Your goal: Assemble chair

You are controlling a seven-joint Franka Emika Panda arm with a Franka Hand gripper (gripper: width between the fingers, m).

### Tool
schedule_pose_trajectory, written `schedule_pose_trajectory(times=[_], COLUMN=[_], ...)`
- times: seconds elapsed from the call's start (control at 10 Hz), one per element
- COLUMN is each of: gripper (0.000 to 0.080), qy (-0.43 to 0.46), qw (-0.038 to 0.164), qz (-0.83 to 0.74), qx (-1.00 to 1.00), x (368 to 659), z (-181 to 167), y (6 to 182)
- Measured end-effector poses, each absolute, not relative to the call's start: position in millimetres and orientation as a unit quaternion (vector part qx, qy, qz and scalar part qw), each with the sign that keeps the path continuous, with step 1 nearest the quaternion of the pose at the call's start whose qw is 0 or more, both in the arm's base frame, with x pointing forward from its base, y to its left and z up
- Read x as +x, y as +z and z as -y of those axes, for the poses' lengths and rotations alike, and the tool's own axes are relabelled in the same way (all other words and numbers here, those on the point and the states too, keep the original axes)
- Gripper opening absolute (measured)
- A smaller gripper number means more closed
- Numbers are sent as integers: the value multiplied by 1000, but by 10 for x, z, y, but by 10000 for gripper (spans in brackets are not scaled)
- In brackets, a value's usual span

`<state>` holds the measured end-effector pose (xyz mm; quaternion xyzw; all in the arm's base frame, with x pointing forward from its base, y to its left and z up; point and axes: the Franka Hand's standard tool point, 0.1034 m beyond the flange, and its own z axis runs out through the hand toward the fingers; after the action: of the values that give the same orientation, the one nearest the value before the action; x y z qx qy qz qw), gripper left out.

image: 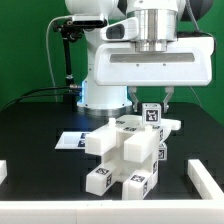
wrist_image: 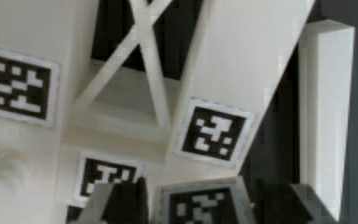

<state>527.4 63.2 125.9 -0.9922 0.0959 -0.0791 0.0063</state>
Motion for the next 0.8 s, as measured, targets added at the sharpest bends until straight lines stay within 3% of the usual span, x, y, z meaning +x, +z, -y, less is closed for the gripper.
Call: schedule_pose_trajectory(times=[0.8], gripper=[284], qy=[-97], qw=[-2], qz=[-95], qx=[-991], x=[5357], z=[-564], y=[1197])
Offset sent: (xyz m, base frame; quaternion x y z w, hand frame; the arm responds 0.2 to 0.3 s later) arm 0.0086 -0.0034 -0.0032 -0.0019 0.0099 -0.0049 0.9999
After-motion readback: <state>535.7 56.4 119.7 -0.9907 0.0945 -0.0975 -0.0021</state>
